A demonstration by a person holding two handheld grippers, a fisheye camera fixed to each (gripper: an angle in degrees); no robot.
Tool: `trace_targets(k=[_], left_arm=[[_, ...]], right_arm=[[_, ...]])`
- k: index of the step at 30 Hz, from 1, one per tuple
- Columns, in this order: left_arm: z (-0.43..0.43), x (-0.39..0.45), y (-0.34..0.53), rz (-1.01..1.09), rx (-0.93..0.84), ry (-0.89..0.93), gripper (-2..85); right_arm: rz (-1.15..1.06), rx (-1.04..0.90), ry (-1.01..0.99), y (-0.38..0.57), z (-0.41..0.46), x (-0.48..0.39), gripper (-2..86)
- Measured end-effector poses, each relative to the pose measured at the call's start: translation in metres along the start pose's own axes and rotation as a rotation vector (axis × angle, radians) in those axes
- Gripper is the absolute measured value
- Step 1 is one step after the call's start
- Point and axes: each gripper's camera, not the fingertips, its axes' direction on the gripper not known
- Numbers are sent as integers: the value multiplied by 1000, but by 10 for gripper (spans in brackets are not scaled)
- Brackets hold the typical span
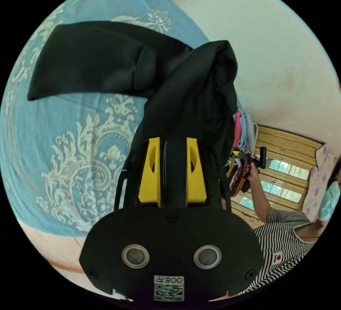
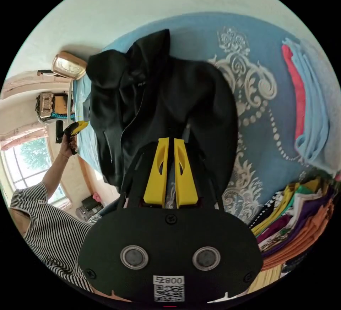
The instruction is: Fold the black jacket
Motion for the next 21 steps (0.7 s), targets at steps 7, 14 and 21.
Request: trace_targets(k=[7, 14, 21], left_arm=[[64, -40, 123, -259, -240, -98, 132], [92, -12, 111, -173, -302, -300, 62], [54, 0, 130, -166, -199, -132, 21]], right_arm=[[143, -315, -170, 139, 131, 2, 82], [192, -392, -152, 163, 180, -4, 82], [92, -432, -123, 149, 186, -7, 14]])
